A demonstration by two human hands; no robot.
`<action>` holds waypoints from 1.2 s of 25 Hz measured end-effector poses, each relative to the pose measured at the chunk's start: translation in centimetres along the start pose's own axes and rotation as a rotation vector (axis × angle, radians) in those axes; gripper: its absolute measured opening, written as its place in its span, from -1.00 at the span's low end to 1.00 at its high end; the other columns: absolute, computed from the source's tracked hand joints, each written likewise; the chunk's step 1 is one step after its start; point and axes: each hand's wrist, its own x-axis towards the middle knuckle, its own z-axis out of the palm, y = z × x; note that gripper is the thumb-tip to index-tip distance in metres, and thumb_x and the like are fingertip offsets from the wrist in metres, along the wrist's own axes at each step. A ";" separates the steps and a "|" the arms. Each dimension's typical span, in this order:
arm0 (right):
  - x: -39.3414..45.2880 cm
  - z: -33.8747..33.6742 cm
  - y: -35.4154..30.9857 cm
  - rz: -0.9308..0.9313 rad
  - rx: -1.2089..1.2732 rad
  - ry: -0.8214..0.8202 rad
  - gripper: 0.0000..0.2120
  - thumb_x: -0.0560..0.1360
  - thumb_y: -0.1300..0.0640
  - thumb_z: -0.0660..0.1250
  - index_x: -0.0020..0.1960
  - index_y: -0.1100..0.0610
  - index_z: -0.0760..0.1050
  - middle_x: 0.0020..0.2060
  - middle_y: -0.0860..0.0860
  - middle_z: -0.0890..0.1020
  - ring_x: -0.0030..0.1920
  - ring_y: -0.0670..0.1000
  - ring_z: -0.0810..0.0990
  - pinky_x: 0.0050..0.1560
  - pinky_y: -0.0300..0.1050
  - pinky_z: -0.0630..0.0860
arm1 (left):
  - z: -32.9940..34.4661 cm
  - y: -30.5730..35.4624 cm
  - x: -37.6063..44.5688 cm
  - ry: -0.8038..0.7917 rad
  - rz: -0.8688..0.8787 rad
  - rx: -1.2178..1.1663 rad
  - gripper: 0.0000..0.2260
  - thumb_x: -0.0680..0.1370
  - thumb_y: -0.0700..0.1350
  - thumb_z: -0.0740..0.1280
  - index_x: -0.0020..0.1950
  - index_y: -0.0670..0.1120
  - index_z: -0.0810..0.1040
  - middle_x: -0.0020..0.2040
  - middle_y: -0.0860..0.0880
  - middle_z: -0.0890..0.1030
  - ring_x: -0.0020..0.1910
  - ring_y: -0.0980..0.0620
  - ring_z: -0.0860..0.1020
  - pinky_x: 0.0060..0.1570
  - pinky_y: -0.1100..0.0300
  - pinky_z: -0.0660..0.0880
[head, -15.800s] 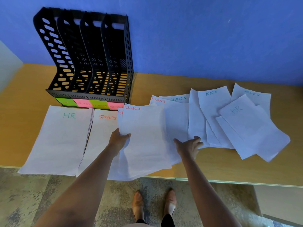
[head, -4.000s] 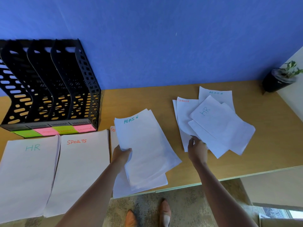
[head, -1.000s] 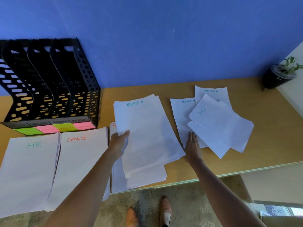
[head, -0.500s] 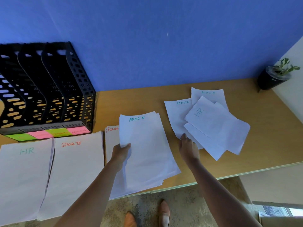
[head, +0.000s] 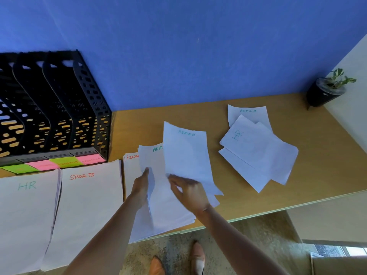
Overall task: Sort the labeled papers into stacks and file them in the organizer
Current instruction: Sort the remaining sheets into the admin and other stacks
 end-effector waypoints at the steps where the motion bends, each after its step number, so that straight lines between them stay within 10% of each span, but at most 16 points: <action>1: -0.8 0.7 -0.4 -0.070 -0.039 -0.025 -0.82 0.39 0.21 0.48 -0.01 0.09 0.70 -0.22 -0.02 0.74 -0.30 -0.01 0.72 -0.40 -0.17 0.61 | 0.0 -0.1 0.1 -0.012 -0.015 -0.002 -0.47 0.65 0.19 0.13 0.55 -0.06 0.28 0.51 -0.13 0.37 0.46 -0.21 0.36 0.47 -0.20 0.25; 5: -3.5 2.6 -1.5 -0.171 -0.088 -0.168 -0.87 0.33 0.23 0.45 -0.16 0.06 0.65 -0.31 -0.05 0.71 -0.34 -0.05 0.69 -0.43 -0.15 0.58 | 0.1 -0.3 -0.1 -0.053 -0.025 0.030 -0.41 0.58 0.30 0.18 0.48 -0.05 0.36 0.39 -0.14 0.49 0.38 -0.19 0.44 0.43 -0.19 0.32; 9: -5.1 3.3 -2.0 -0.209 -0.038 -0.317 -0.96 0.42 0.14 0.43 -0.13 0.05 0.65 -0.28 -0.07 0.71 -0.31 -0.06 0.68 -0.38 -0.17 0.59 | 0.0 -0.7 -0.2 -0.011 0.088 0.131 -0.55 0.50 -0.01 0.48 0.34 -0.10 0.50 0.25 -0.11 0.61 0.24 -0.18 0.55 0.33 -0.16 0.45; 12: -5.1 2.6 -2.1 0.013 0.121 -0.568 -0.62 0.58 -0.22 0.21 0.12 0.04 0.59 -0.01 -0.06 0.71 -0.05 0.01 0.69 -0.07 -0.10 0.62 | 0.0 -1.1 -0.3 0.089 0.189 0.209 -0.53 0.43 -0.18 0.54 0.30 -0.14 0.53 0.20 -0.13 0.63 0.21 -0.18 0.57 0.28 -0.14 0.51; 21: -0.1 -2.9 7.2 0.738 0.186 -0.040 -0.27 0.43 -0.17 0.47 0.44 0.14 0.32 0.35 0.02 0.45 0.36 -0.01 0.39 0.35 -0.06 0.39 | 0.4 0.9 -1.2 -0.096 0.304 0.047 -0.64 0.49 -0.29 0.46 0.28 -0.17 0.57 0.21 -0.11 0.64 0.21 -0.13 0.59 0.28 -0.03 0.48; 30: 5.0 -6.7 8.7 0.892 0.749 0.011 -0.67 0.25 -0.15 0.61 -0.10 0.00 0.66 -0.13 -0.15 0.74 -0.14 -0.16 0.71 -0.28 -0.35 0.57 | 6.4 7.5 -5.2 -0.267 0.435 -0.039 -0.70 0.43 -0.16 0.55 0.13 -0.01 0.64 0.02 0.08 0.73 0.02 0.15 0.69 -0.03 0.28 0.58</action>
